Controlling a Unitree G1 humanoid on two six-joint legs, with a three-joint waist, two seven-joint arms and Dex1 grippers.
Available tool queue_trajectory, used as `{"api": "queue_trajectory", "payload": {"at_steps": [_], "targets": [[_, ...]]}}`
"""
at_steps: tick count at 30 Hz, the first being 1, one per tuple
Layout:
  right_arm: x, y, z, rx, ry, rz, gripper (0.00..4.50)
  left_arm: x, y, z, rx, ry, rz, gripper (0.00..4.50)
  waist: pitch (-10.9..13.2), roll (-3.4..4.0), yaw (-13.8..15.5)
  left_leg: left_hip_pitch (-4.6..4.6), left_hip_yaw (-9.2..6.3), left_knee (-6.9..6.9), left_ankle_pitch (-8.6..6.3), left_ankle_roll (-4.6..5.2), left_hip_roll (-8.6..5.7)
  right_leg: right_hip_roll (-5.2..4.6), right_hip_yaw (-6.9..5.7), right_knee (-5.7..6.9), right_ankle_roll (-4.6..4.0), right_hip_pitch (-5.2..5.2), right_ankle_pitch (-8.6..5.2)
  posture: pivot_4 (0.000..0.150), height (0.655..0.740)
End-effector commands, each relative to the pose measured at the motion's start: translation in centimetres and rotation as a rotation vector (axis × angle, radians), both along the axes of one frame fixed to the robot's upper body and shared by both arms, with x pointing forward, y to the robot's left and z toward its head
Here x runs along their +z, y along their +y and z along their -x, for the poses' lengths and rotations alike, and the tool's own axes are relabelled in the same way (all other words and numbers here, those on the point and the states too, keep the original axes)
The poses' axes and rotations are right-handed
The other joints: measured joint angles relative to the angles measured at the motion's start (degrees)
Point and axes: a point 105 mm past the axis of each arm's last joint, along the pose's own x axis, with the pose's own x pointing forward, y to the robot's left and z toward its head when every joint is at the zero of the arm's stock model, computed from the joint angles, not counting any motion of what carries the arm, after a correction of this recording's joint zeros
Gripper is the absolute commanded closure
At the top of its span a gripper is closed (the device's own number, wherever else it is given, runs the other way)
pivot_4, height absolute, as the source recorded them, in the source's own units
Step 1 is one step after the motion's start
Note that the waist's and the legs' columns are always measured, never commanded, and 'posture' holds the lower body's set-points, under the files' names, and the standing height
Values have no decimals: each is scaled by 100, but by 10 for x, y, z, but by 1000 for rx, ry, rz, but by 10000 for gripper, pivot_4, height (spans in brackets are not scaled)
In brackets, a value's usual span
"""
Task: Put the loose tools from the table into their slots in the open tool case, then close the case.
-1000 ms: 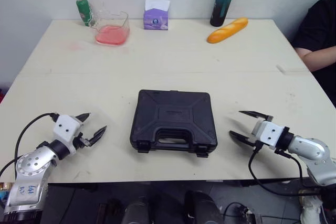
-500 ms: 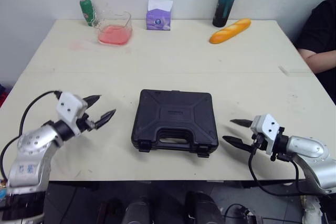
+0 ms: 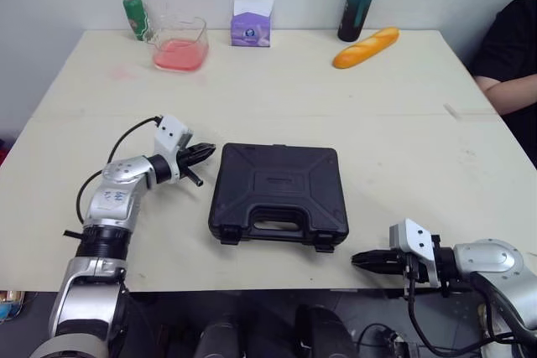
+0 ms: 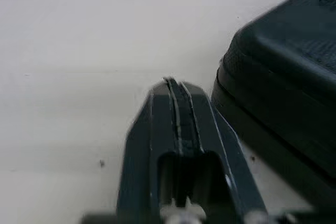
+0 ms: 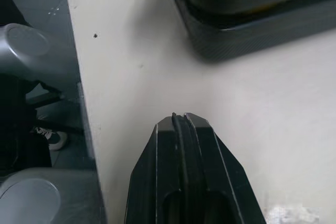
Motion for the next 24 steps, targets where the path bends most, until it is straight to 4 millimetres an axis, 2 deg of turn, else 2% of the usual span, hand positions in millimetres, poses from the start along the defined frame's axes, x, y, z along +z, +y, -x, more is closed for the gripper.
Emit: {"api": "queue_trajectory", "payload": {"at_steps": [1, 6, 11, 16, 21, 24], "targets": [[3, 12, 3, -5, -52, -49, 45000, 7, -10, -18, -4, -53, -55, 44644, -1, -10, 30, -1, -2, 2, 1, -1, -6, 2, -2, 0, 0, 0, 0, 1500, 7400], [-5, 16, 14, 3, -36, -38, 45000, 10, -15, -38, 54, -72, -60, 44644, 0, -14, 67, -5, -4, 3, -1, 2, -22, -5, -1, -2, 2, 0, 1, 1500, 7400], [-3, 20, -6, -84, -160, -70, 45000, 7, -33, -40, -20, -83, -52, 44644, 3, -38, 46, -6, -4, 3, -1, 2, -24, -3, -4, -2, 3, 1, 2, 1500, 7400], [-8, 9, -14, -98, -182, -8, 45000, 1, -40, -30, -130, -73, -52, 44644, 5, -40, 47, -6, -6, 4, 2, 5, -22, -9, -4, 2, 4, 0, 2, 1500, 7400], [-9, 5, -23, -109, -199, 22, 45000, -5, -32, -22, -171, -67, -81, 44644, 4, -40, 42, -5, -6, 6, 4, 9, -21, -14, -3, 2, 8, 2, 5, 1500, 7400], [-7, -2, -34, -140, -221, 38, 45000, -8, -26, -9, -230, -83, -123, 44644, 4, -41, 11, -5, -8, 6, 4, 9, -17, -14, -3, 2, 9, 3, 5, 1500, 7400]]}}
